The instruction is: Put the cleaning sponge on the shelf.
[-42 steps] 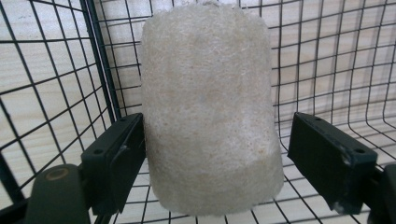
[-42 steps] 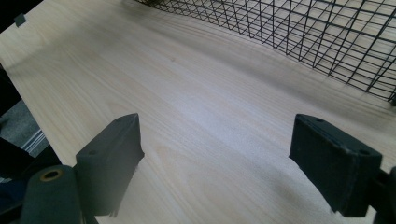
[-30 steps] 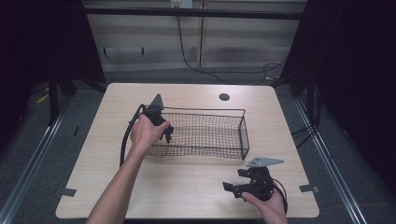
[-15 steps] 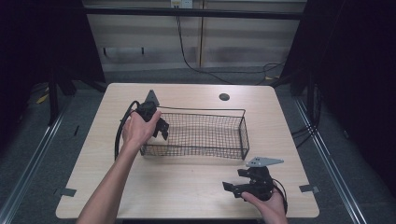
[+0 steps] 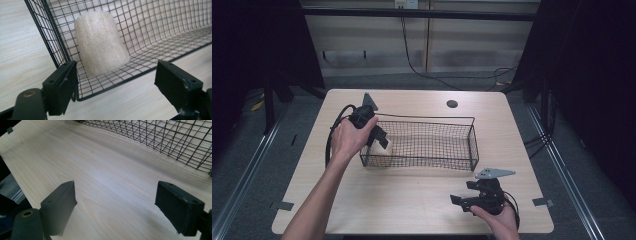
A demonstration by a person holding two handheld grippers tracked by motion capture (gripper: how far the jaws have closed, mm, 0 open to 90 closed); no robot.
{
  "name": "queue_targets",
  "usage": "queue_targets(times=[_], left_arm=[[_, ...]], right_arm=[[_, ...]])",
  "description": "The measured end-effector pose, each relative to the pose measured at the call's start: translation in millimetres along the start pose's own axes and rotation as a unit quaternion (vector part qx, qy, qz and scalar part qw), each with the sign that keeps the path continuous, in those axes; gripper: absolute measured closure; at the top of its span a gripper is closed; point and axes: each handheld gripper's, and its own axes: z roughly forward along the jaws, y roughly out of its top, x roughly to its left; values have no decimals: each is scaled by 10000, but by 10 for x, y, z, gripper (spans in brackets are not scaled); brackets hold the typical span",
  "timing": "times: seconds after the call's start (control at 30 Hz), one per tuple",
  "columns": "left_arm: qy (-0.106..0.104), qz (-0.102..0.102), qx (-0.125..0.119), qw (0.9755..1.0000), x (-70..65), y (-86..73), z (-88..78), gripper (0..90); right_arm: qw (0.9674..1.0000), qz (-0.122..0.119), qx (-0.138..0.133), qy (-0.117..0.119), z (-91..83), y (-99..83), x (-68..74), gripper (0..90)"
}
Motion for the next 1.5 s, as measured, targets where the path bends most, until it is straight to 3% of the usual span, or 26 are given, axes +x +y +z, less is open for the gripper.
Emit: queue_targets(times=[0.2, 0.33, 0.5, 0.63, 0.77, 0.8, 0.93, 1.0, 1.07, 1.1, 1.2, 1.3, 1.5], left_arm=[[-56, 308, -165, 9994, 14, -119, -89, 209], [-121, 562, -391, 9976, 16, -251, -165, 210], [-228, 906, -696, 9932, 15, -447, -246, 210], [-311, 996, -923, 9903, 53, -576, -247, 209], [-326, 1152, -964, 9881, 114, -710, -220, 203], [-402, 1181, -1027, 9869, 123, -748, -215, 203], [-327, 1375, -1110, 9837, 122, -892, -179, 207], [-412, 1485, -1233, 9803, 128, -977, -169, 206], [-507, 1492, -1348, 9783, 132, -1045, -152, 207], [-546, 1511, -1466, 9761, 138, -1085, -138, 207], [-607, 1495, -1611, 9737, 164, -1177, -88, 207], [-747, 1581, -1738, 9691, 180, -1292, -24, 206], [-727, 1597, -1755, 9687, 203, -1430, 81, 204]], right_arm=[[10000, 6, 4, -5, 0, 0, -1, 164], [10000, 8, 9, -10, 1, 0, -2, 165], [10000, 14, 5, -21, 1, -1, -2, 165], [10000, 11, 4, -22, 1, -1, -4, 165], [10000, 17, 8, -44, 6, 1, -9, 164], [10000, 17, 9, -42, 6, 2, -8, 164], [10000, 15, 13, -61, 8, -1, -9, 165], [10000, 13, 16, -66, 9, 0, -10, 165], [10000, 8, 4, -57, 7, -1, -7, 164], [10000, 5, 5, -56, 7, -2, -6, 165], [10000, 13, 16, -79, 9, -3, -7, 164], [9999, 16, 33, -98, 11, -3, 1, 165], [9998, 61, -40, -164, 23, -7, -10, 165]])
